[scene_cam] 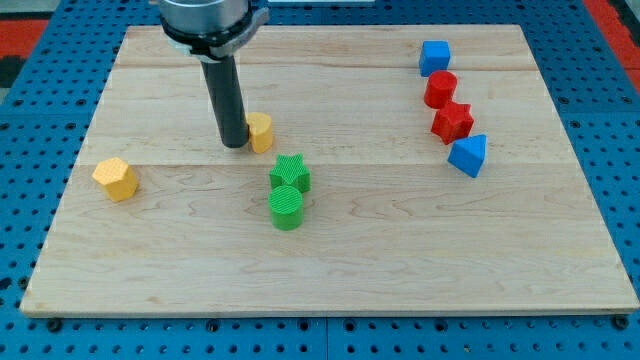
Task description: Move the yellow hexagon to the top side of the heart
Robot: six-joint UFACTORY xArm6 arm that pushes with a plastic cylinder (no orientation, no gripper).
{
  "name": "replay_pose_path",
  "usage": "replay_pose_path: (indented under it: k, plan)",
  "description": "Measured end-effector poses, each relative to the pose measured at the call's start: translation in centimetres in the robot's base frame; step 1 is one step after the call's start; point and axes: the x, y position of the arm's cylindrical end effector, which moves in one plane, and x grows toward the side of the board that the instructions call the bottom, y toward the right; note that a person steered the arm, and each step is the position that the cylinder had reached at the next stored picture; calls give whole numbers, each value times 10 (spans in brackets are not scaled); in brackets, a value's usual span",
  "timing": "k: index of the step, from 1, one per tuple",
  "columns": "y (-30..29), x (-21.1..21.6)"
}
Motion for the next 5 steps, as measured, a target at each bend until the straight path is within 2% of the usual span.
replay_pose_path:
  k: [2, 3, 5]
  plan:
    - [34, -3]
    - [25, -4]
    - [2, 119]
